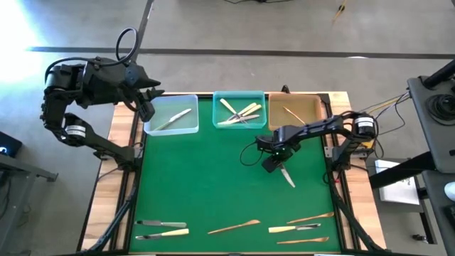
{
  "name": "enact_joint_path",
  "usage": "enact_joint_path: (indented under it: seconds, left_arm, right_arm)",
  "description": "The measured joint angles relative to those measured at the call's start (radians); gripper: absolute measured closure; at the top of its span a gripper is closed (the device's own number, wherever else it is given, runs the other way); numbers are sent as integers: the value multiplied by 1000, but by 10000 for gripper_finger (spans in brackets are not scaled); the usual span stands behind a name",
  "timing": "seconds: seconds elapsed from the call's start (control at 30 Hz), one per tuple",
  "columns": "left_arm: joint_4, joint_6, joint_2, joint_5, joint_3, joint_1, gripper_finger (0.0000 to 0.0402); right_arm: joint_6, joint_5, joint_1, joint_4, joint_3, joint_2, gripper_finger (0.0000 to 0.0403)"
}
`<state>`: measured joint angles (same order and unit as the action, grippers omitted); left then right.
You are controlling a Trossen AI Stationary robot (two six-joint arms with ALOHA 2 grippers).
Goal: Sort silverware by color (type)
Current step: Put the top silver knife into the transparent bin
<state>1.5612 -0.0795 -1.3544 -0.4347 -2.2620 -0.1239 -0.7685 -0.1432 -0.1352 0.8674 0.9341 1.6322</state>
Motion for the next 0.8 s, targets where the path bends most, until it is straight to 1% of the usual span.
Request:
enact_joint_path:
  seconds: [0.1,0.17,0.33,0.47,0.57,0.7,0.8]
  left_arm:
    - [0,0,0,0,0,0,290]
    - [0,0,0,0,0,0,290]
    - [-1,0,-3,0,0,0,290]
    - [-1,0,-5,0,0,0,290]
    - [-2,0,-6,0,0,0,290]
    - [-2,0,-6,0,0,0,290]
    - [-2,0,-6,0,0,0,290]
  right_arm:
    - [-6,4,0,-38,-18,-1,283]
    - [-8,4,0,-60,-24,0,300]
    - [-9,4,-2,-93,-27,1,370]
    - [-7,2,-2,-120,-35,3,374]
    - [23,7,7,-126,-32,2,374]
    - [80,13,13,-131,6,-7,374]
    - [118,57,14,-183,49,-16,379]
